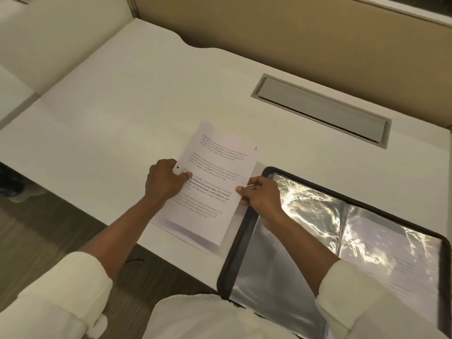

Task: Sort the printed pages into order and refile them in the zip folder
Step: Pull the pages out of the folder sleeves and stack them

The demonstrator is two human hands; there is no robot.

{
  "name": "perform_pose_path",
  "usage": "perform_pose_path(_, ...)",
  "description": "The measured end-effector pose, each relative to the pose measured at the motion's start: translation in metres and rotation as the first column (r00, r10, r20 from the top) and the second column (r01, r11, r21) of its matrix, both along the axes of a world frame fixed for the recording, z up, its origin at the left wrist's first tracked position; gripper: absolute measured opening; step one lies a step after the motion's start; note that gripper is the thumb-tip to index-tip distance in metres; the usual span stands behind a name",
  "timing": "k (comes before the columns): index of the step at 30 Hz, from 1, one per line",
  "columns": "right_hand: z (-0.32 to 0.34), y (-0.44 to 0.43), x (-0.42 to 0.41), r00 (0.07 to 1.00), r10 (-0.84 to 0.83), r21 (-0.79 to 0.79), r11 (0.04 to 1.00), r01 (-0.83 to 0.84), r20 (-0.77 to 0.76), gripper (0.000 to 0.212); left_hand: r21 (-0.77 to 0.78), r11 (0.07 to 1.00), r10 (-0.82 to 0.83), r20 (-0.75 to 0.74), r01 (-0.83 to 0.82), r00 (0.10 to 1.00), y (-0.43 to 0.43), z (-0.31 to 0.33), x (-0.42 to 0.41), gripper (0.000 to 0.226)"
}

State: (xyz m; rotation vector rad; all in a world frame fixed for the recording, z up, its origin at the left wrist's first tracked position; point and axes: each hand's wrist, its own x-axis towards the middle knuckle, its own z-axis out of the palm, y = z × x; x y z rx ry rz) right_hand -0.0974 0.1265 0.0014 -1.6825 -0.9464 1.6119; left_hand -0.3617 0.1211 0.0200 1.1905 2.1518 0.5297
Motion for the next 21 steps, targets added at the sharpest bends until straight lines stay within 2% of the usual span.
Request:
perform_pose_path(6,-0.015,-0.009,-0.016,0.997,-0.03,-0.01,0.999,0.031,0.078,0.027,-0.087,0.996,-0.055,-0.2,0.038,0.978,0.01,-0.013,-0.001,0.027)
perform_pose_path(12,-0.02,-0.017,-0.026,0.97,0.011,0.075,0.997,-0.03,0.242,0.036,-0.155,0.986,-0.097,-0.281,0.055,0.955,0.014,-0.019,0.004,0.031)
perform_pose_path(17,-0.025,-0.023,-0.032,0.954,0.019,0.145,0.987,-0.065,0.298,0.041,-0.195,0.981,-0.083,-0.317,0.02,0.945,0.015,-0.018,0.007,0.023)
perform_pose_path(21,-0.031,-0.024,-0.035,0.945,0.015,0.162,0.984,-0.071,0.326,0.045,-0.231,0.973,-0.067,-0.334,-0.013,0.94,0.015,-0.017,0.006,0.025)
